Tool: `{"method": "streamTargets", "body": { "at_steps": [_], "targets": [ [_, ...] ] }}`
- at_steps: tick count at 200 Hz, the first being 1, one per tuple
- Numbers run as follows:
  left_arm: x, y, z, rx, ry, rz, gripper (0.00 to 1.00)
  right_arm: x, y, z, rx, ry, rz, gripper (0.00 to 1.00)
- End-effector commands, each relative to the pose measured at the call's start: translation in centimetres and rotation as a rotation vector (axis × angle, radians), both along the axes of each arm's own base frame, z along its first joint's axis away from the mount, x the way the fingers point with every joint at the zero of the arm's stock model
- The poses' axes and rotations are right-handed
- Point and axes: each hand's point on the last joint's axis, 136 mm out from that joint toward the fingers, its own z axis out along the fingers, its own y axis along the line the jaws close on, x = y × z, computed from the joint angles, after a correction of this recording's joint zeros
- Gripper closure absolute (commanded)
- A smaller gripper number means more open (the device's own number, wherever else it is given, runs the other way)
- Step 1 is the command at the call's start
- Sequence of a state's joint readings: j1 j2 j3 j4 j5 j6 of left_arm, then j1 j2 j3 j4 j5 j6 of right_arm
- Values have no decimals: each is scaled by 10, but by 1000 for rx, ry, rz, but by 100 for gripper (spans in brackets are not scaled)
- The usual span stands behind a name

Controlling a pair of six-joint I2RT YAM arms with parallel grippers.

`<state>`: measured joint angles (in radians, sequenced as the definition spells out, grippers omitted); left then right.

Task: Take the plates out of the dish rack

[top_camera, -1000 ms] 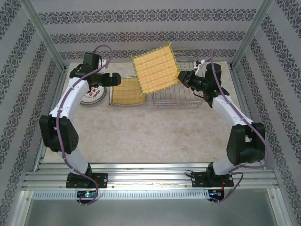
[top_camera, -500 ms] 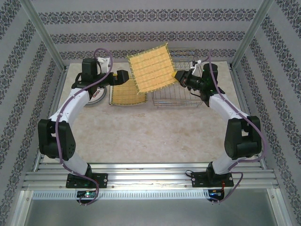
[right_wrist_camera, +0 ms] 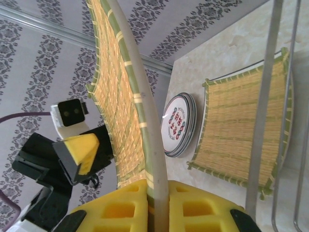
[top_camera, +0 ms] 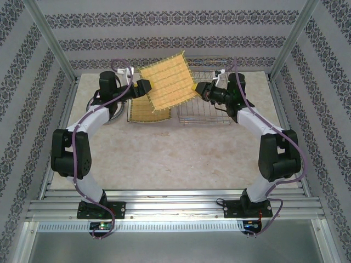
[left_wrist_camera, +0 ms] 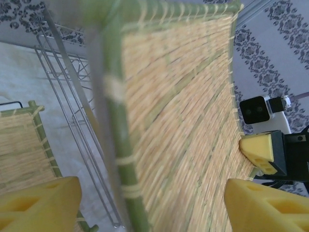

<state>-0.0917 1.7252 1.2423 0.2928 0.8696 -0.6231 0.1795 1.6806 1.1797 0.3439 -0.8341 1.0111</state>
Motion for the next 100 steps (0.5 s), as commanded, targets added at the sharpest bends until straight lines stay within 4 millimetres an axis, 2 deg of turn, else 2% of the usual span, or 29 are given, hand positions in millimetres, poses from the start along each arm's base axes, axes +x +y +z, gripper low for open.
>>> {"method": "streamTargets", "body": {
  "at_steps": [1,19,31,49,69,100],
  "targets": [
    [-3,-8,14,-43,-61,-38,30,0,11,49,50,-153,52,100],
    [-3,-10,14,-51,-62,-45,38,1,14,50,54,-154,63,100],
    [-4,-9,14,-60,-57,-46,48,3,16,49,55,-149,68,100],
    [-2,-11,12,-61,-33,-53,79,5,20,47,52,-139,76,100],
    [0,-13,9,-62,-14,-59,100,7,23,44,48,-133,85,100],
    [-1,-15,7,-64,-6,-65,100,10,26,44,43,-129,89,100]
  ]
}}
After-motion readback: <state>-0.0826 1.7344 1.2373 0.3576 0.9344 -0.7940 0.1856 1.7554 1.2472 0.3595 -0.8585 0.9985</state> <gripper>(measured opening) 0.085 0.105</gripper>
